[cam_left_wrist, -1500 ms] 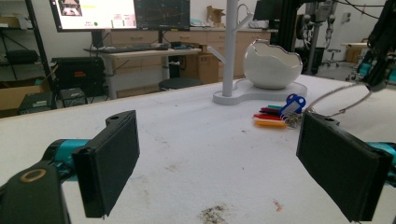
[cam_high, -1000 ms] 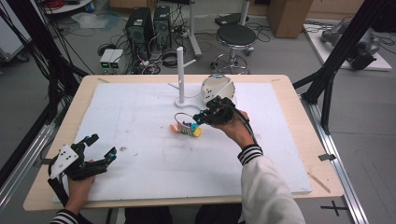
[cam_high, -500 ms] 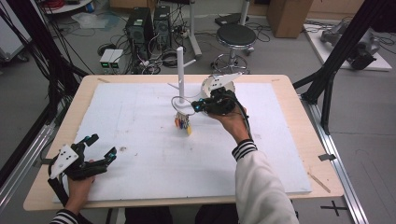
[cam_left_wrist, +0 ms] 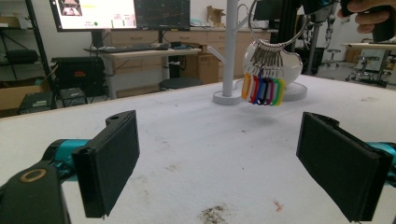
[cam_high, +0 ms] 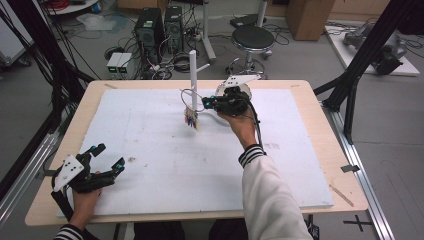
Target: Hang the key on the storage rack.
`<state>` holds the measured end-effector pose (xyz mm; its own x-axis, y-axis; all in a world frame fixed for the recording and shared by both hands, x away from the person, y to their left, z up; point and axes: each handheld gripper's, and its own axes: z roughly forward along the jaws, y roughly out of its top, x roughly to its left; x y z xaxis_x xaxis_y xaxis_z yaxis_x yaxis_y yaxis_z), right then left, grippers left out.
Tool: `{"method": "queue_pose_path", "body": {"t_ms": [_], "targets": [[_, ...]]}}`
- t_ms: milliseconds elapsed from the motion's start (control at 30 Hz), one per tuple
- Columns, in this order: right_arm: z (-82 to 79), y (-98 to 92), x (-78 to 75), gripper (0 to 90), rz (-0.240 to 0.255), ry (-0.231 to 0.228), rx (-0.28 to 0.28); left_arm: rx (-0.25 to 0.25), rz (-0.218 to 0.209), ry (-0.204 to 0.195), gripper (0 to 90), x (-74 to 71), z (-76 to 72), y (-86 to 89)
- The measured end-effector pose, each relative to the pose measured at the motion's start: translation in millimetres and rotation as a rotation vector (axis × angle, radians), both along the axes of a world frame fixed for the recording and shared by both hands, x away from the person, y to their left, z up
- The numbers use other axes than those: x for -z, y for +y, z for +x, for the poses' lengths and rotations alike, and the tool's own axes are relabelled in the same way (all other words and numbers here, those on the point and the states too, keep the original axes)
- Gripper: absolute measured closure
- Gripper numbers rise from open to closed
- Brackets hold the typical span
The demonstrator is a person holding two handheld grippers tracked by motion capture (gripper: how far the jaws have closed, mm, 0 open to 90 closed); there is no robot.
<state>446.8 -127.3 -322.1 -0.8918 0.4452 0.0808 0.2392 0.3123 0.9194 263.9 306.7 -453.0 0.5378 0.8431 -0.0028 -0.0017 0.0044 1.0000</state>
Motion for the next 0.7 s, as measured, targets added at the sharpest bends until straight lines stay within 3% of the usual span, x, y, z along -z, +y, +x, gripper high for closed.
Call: {"method": "queue_pose_path", "body": {"t_ms": [133,400,700], "targets": [[2.8,2.7,2.3,88.5,0.013,-0.018,0.016,0.001,0.001,0.000,13.7,0.0,0.0,0.0],[11.1,1.6,9.1,88.5,0.065,-0.007,0.093,0.001,0.000,0.000,13.7,0.0,0.0,0.0],[21.4,0.1,19.0,88.4,0.096,0.036,0.141,0.001,0.000,-0.001,13.7,0.0,-0.1,0.0]]}}
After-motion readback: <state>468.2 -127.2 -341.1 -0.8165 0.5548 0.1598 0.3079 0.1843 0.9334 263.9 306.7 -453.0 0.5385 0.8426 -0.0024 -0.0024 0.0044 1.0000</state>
